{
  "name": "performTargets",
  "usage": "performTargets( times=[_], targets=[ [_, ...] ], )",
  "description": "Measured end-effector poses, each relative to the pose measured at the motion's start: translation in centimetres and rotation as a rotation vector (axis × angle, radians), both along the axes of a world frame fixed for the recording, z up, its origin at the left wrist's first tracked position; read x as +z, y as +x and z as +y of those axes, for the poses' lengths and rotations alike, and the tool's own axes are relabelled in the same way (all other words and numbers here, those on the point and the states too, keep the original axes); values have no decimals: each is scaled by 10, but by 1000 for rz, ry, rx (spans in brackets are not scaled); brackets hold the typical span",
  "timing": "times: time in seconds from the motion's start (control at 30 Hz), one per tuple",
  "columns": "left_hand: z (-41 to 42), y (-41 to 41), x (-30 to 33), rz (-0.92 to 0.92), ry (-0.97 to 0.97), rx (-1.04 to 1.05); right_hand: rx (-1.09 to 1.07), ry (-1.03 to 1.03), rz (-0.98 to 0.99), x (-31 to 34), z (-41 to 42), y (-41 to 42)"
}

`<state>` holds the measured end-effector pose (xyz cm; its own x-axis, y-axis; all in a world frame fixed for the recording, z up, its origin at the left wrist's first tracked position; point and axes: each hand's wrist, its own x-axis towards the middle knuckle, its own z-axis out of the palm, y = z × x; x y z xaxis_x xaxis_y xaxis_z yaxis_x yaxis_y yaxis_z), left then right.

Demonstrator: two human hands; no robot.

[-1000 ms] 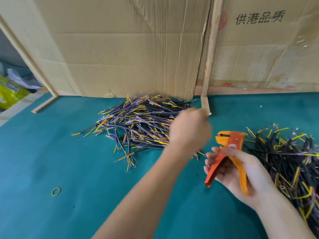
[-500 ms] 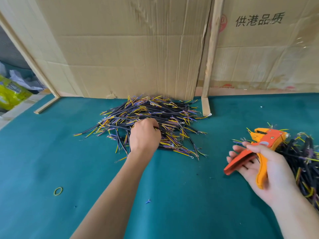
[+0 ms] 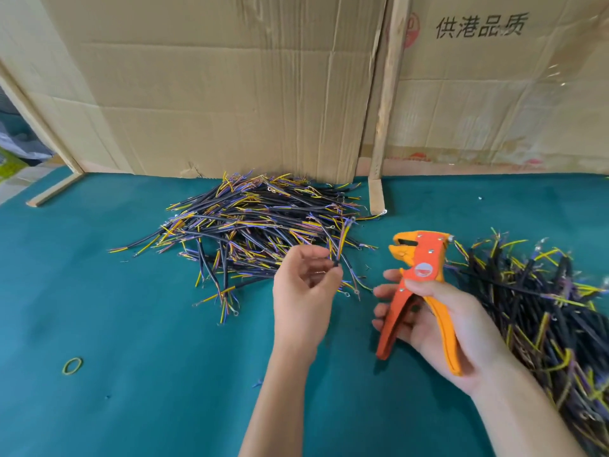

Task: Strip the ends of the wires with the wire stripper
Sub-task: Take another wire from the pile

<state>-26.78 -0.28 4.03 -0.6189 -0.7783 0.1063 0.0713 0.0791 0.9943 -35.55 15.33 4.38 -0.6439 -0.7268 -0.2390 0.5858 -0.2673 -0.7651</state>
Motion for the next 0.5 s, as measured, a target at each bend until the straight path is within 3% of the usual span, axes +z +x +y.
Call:
performTargets(
  times=[0.07,0.23,0.5],
  targets=[
    [2,3,-7,-7,0,-47,42,-21,-3,-2,-2,2],
    [2,6,-5,-116,-236,-210,16,-133,-38,-3,-3,0],
    [-1,-7,-7,-197,-343,-284,-109,-204,-17,0,0,-9]
  ],
)
